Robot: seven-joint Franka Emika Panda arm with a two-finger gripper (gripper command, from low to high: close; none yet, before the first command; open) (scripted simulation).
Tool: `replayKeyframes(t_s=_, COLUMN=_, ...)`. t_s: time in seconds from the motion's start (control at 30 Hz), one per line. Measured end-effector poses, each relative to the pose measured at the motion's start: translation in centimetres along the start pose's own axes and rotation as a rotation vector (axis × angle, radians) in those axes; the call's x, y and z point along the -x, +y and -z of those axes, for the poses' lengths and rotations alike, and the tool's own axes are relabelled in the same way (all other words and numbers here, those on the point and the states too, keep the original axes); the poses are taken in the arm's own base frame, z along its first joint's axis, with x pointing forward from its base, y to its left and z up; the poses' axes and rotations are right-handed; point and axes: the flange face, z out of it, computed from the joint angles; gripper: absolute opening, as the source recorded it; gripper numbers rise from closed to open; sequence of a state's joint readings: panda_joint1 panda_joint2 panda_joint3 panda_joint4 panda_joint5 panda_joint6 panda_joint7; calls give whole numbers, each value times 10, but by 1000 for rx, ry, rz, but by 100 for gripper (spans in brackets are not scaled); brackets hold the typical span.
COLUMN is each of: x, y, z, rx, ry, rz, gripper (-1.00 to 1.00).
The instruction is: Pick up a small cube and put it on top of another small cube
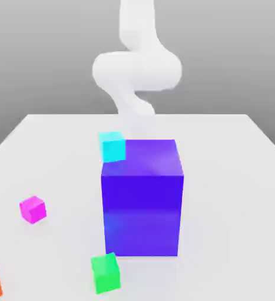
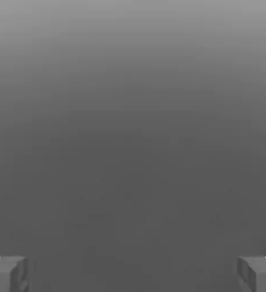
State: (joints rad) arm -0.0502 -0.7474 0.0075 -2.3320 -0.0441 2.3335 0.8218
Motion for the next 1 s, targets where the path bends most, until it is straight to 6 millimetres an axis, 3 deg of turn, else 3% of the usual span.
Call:
replayKeyframes(t_s=0.23, x=-17, y=62, z=-102, rx=222, ry=1, rz=-66, gripper=0)
replayKeyframes(t_s=0.5, x=-23, y=169, z=-193, rx=430, ry=-51, rz=-166, gripper=0)
replayKeyframes(t_s=0.73, x=-7, y=277, z=-246, rx=566, ry=-131, rz=-278, gripper=0)
replayKeyframes(t_s=1.0, x=40, y=390, z=-277, rx=657, ry=-244, rz=-431, gripper=0)
